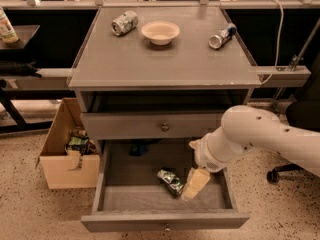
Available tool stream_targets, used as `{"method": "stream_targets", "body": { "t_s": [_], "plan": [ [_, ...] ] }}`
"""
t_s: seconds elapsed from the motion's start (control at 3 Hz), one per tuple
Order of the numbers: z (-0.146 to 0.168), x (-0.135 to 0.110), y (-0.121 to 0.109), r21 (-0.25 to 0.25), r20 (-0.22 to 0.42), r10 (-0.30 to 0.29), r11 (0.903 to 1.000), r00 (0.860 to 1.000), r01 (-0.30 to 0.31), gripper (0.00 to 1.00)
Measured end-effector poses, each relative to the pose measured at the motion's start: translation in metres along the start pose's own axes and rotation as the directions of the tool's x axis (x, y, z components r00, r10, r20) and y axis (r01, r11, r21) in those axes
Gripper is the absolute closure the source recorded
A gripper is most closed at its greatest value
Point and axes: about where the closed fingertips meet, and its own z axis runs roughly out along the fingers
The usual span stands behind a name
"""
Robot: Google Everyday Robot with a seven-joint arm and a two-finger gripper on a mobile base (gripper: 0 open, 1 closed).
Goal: Pick green can from middle drawer and place on counter
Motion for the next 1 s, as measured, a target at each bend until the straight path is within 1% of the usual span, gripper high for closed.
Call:
{"method": "stream_targets", "body": {
  "t_s": [0.33, 0.67, 1.0],
  "plan": [
    [0.052, 0.014, 0.002, -0.016, 0.016, 0.043, 0.9990, 0.999, -0.043, 0.00],
    [0.108, 0.030, 0.001, -0.027, 0.054, 0.102, 0.9946, 0.993, -0.101, 0.00],
    [0.139, 0.042, -0.007, -0.027, 0.084, 0.154, 0.9880, 0.985, -0.152, 0.00]
  ]
}}
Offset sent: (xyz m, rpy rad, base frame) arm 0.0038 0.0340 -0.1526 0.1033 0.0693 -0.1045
